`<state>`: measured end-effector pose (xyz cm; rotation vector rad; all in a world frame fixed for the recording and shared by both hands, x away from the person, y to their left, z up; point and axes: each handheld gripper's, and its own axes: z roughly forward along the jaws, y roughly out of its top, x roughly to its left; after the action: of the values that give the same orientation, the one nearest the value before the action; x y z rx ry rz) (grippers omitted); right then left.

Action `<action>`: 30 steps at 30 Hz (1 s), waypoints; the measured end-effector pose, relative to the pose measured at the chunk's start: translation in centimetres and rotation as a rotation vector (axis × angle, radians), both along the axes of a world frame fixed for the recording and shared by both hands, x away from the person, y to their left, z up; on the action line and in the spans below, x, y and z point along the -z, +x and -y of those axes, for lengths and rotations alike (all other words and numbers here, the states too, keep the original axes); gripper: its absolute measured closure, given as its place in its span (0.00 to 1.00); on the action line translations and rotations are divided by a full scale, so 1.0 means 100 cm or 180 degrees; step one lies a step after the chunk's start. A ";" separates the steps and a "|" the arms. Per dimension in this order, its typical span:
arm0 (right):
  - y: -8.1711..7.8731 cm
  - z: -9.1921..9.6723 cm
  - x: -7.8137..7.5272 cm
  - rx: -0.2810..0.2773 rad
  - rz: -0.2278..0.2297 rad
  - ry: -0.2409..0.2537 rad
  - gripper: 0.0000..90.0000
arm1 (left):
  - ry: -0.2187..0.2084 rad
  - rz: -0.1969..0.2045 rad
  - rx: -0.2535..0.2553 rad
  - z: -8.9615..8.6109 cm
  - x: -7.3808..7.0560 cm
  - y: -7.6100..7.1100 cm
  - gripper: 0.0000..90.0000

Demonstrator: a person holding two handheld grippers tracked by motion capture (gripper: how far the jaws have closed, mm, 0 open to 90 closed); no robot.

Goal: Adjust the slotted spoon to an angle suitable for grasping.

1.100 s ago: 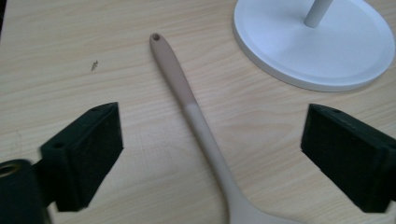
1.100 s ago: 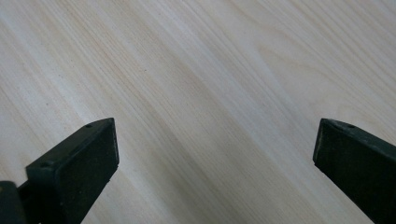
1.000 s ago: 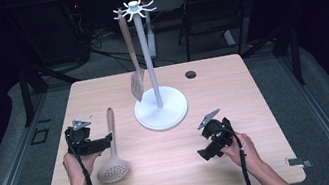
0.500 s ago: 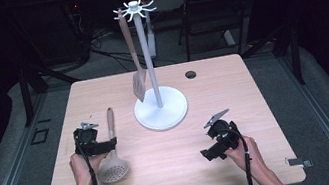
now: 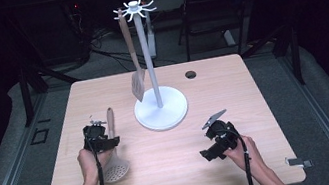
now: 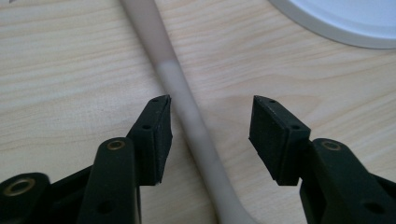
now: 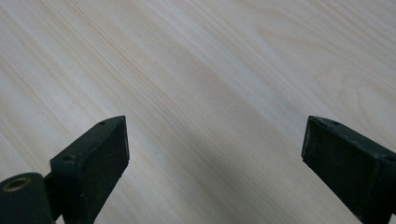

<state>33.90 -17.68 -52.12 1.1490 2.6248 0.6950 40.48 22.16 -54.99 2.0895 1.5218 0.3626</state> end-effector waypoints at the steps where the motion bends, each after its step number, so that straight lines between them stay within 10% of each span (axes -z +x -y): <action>1: 0.001 -0.001 0.001 -0.0001 0.0032 0.0051 0.08 | 0.0010 -0.0007 0.0011 -0.001 0.001 0.001 0.59; 30: 0.011 -0.003 0.003 -0.0170 0.0056 0.0022 0.10 | -0.0118 -0.0266 0.0102 -0.016 0.007 0.008 0.75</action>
<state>34.97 -17.35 -52.45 1.0731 2.6493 0.7213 41.30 23.78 -55.64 2.1213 1.5288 0.2362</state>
